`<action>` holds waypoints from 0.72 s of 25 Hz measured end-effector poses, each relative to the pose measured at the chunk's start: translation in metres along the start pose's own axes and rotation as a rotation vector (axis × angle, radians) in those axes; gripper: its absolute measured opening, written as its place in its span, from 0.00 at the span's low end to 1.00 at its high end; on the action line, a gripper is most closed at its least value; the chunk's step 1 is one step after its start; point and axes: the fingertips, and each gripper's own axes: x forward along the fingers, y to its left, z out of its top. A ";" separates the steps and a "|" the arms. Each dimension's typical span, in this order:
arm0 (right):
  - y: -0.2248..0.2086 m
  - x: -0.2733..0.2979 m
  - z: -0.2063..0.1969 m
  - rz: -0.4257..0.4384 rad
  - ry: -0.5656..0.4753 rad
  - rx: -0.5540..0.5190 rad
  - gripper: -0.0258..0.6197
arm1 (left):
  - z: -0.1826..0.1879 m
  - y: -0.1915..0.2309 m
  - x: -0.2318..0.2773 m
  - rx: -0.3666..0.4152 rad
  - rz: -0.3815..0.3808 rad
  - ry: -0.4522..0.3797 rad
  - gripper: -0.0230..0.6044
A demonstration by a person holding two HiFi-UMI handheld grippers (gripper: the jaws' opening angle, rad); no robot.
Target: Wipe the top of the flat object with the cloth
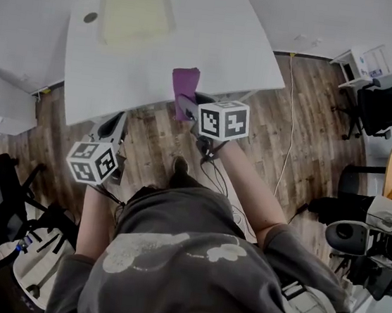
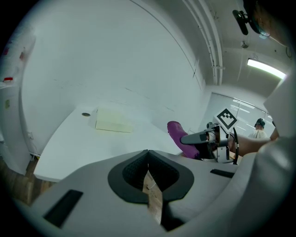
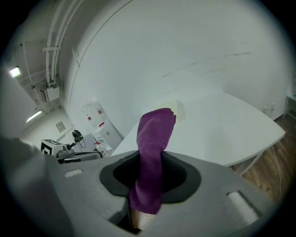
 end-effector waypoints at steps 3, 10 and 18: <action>0.008 -0.010 -0.005 -0.013 -0.008 0.002 0.22 | -0.001 -0.004 -0.011 0.008 -0.009 -0.001 0.03; 0.035 -0.018 -0.031 -0.034 -0.003 0.002 0.22 | -0.016 -0.002 -0.042 0.014 -0.029 0.007 0.03; 0.051 -0.030 -0.061 -0.064 0.007 0.017 0.22 | -0.040 -0.003 -0.064 0.014 -0.050 0.028 0.03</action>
